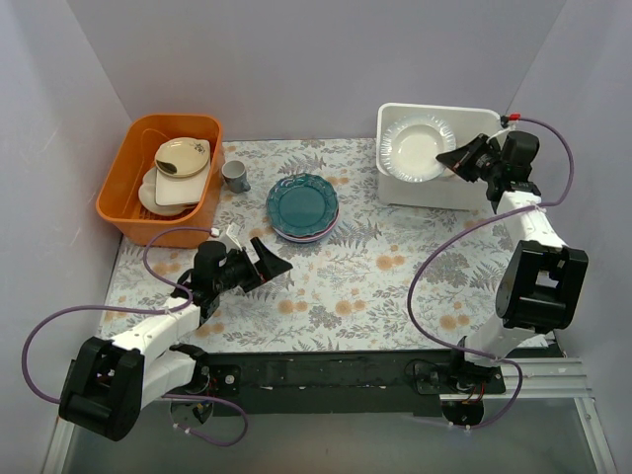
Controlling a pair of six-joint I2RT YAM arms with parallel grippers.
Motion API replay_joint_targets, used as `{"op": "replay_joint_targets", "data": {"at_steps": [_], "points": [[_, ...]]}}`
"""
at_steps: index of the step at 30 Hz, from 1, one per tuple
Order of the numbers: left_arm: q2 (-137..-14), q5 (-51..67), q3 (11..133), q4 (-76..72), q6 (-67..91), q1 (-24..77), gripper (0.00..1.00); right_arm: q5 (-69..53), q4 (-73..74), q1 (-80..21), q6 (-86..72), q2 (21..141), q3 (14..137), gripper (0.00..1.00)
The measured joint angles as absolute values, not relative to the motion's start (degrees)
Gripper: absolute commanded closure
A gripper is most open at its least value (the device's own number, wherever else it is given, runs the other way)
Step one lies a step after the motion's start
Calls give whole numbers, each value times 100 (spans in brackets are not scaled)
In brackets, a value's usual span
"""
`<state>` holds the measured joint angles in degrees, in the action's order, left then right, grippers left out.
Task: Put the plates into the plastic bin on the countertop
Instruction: Place the plate in the plastic bin.
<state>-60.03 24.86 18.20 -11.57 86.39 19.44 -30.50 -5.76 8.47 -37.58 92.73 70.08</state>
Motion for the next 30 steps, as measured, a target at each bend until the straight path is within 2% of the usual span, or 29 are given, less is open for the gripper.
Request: {"op": "replay_joint_targets", "data": {"at_steps": [6,30], "points": [[-6104,2488,1820,-1162,8639,1944,2,-2917,-659,1138,-3872,9504,7085,99],[-6187,2488,1820,-1160,8635,1944,2,-2932,-1074,1199,-4263,10162,7522,99]]}}
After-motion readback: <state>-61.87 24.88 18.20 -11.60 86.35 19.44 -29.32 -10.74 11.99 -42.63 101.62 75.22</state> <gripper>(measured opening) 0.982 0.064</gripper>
